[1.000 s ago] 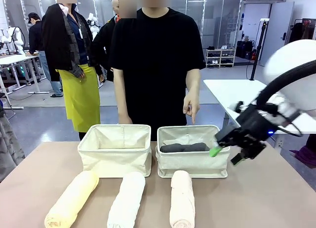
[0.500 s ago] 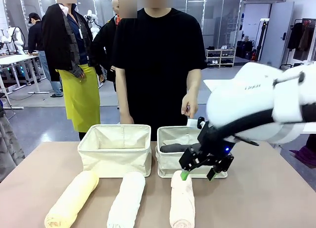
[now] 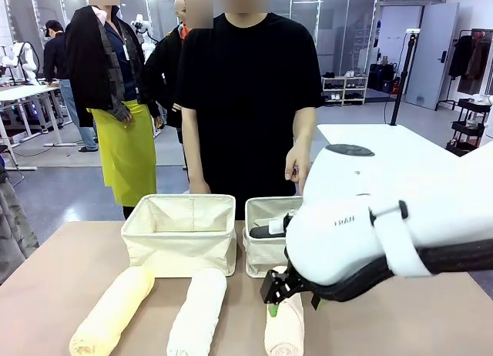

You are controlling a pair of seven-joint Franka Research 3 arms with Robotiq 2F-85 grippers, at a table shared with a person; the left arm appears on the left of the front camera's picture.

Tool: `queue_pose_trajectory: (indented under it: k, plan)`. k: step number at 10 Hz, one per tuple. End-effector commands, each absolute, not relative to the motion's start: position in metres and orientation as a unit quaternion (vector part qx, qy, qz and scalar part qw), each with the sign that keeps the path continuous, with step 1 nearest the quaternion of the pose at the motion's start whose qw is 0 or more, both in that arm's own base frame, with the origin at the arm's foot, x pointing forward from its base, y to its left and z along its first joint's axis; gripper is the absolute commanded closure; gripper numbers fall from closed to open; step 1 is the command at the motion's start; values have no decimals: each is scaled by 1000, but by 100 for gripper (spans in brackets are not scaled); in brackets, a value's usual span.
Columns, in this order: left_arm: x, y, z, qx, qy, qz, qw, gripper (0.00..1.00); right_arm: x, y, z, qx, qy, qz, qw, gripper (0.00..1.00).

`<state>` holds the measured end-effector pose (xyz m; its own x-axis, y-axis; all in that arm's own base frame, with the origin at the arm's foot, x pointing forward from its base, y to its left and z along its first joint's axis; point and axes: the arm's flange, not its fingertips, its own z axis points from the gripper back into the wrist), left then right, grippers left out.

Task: Divide the towels into two baskets.
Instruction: Pick up one hotel-folded towel from the bottom of the table and place it in the Fabric basket indicated by the person.

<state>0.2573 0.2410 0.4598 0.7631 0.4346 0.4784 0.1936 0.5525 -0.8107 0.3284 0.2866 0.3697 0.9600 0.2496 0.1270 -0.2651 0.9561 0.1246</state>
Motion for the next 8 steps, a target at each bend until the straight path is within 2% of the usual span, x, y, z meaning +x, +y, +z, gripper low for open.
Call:
queue_pose_trajectory:
  k: [1,4,8]
  plan:
    - [255,242,461,-472,-342,70,810,0,329,309,352,37,-71,92,992,0]
    - [255,242,461,-472,-342,70,810,0,340,329,343,37,-78,60,994,0]
    - [255,242,461,-472,-342,70,810,0,358,336,324,41,-46,16,998,0]
